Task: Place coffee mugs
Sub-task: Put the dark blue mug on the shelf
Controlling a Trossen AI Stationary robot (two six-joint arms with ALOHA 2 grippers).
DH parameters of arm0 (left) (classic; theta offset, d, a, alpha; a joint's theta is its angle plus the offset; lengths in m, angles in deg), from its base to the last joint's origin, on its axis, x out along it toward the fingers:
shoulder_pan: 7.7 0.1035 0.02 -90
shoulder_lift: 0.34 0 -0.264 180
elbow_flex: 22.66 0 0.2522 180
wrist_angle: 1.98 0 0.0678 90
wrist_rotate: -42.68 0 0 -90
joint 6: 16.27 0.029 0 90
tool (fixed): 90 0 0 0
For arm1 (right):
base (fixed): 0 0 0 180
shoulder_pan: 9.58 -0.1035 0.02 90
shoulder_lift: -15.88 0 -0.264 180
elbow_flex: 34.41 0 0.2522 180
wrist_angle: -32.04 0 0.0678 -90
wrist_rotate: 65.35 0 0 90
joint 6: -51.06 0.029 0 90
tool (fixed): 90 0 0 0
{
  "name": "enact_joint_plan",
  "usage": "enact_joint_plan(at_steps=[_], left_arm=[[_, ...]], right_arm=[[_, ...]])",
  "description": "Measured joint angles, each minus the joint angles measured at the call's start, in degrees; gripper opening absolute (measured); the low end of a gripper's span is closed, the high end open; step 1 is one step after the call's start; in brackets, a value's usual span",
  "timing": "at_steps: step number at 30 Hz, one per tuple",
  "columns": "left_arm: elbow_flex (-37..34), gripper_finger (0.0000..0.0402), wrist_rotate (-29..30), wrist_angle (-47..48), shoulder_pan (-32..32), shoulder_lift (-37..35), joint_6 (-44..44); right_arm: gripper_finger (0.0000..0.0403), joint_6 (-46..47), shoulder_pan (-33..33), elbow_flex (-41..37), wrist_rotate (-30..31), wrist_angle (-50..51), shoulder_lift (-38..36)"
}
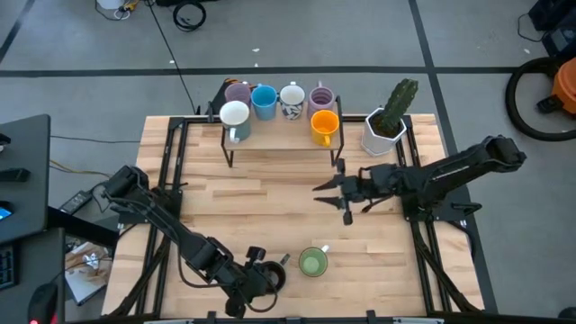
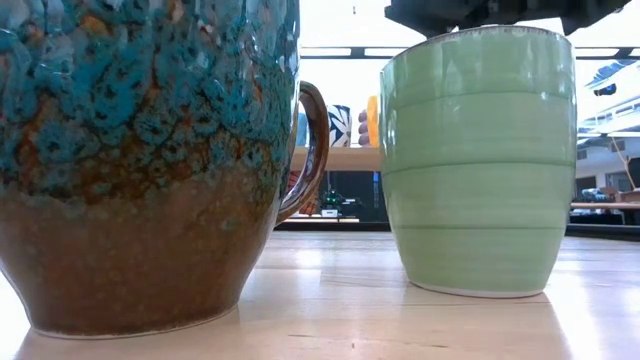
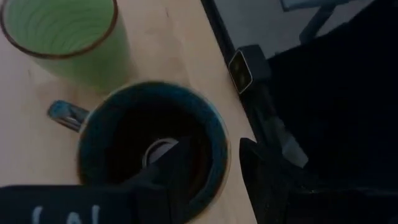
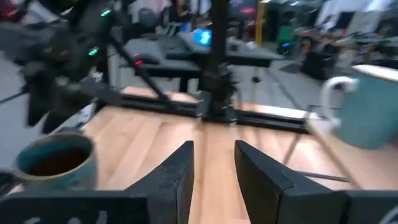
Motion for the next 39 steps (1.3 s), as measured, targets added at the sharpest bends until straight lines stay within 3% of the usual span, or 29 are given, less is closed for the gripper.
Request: enact_joint_plan(at_steps=[10, 19, 25, 35, 39], left_arm=[[-0.04, 0.0142, -1.05, 1.20, 0.86, 1.85, -2.83], [0.00, 0.0142, 0.86, 5.81, -2.39, 1.92, 6.59], [0.00, 0.0142, 4.30, 6.03, -2.01, 1.92, 6.03], [3.92, 0.0142, 2.28, 9.00, 0.35, -1.25, 5.29], [6.69, 0.0142, -1.39, 11.21, -0.54, -1.29, 5.42]], right_arm=[[0.0121, 0.85, 1.14, -4.13, 1.78, -2.35, -4.30], [0.0121, 0.66, 1.15, -4.11, 1.63, -2.93, -3.63], [0.0121, 0.66, 1.15, -4.11, 1.61, -3.15, -3.63], [0.0121, 1.51, 1.13, -4.11, 1.59, -3.04, -3.63], [0.0121, 1.85, 1.13, -4.09, 1.59, -2.86, -3.63]])
